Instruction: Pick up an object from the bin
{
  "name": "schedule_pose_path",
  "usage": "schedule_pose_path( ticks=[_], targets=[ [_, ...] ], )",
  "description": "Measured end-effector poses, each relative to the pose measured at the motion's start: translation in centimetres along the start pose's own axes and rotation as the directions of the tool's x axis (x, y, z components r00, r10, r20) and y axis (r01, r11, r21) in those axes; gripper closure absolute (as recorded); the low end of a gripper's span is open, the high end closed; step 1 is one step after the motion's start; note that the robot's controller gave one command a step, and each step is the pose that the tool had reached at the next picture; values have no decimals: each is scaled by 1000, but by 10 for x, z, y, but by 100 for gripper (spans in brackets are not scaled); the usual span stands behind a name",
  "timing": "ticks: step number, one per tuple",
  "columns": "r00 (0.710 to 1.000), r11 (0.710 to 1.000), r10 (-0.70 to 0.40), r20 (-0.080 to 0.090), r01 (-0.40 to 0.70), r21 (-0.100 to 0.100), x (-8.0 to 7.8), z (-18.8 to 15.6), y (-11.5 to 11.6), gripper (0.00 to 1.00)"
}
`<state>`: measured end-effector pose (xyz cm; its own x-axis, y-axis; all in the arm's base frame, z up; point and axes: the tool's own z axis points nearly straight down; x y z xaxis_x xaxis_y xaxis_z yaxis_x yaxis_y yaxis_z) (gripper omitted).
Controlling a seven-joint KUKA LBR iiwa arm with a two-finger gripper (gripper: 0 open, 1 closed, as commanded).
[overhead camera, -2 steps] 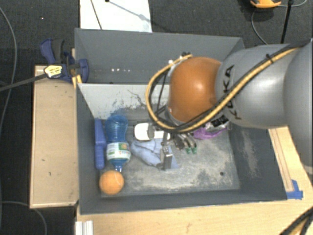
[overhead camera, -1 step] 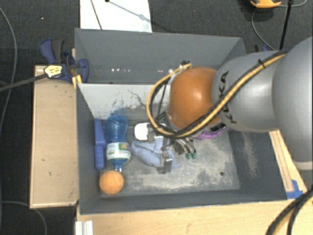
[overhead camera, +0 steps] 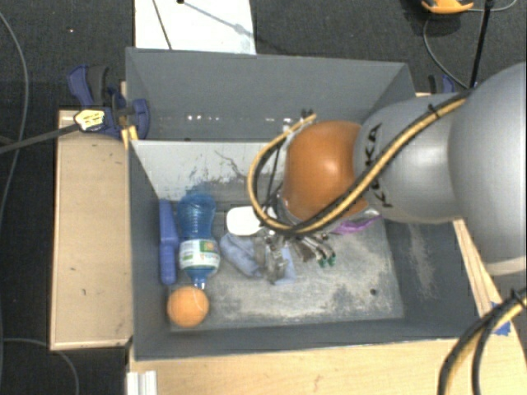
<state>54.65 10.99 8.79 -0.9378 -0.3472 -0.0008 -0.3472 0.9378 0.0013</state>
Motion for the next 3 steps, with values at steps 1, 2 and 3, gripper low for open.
schedule_pose_path(
  ticks=[1,2,3],
  targets=[
    [1000,1000,1,0,-1,0,0,0,0,100],
    [1000,1000,-2,-2,2,-1,2,-38,-1,100],
    [1000,1000,4,3,-4,0,14,-58,0,100]
  ],
)
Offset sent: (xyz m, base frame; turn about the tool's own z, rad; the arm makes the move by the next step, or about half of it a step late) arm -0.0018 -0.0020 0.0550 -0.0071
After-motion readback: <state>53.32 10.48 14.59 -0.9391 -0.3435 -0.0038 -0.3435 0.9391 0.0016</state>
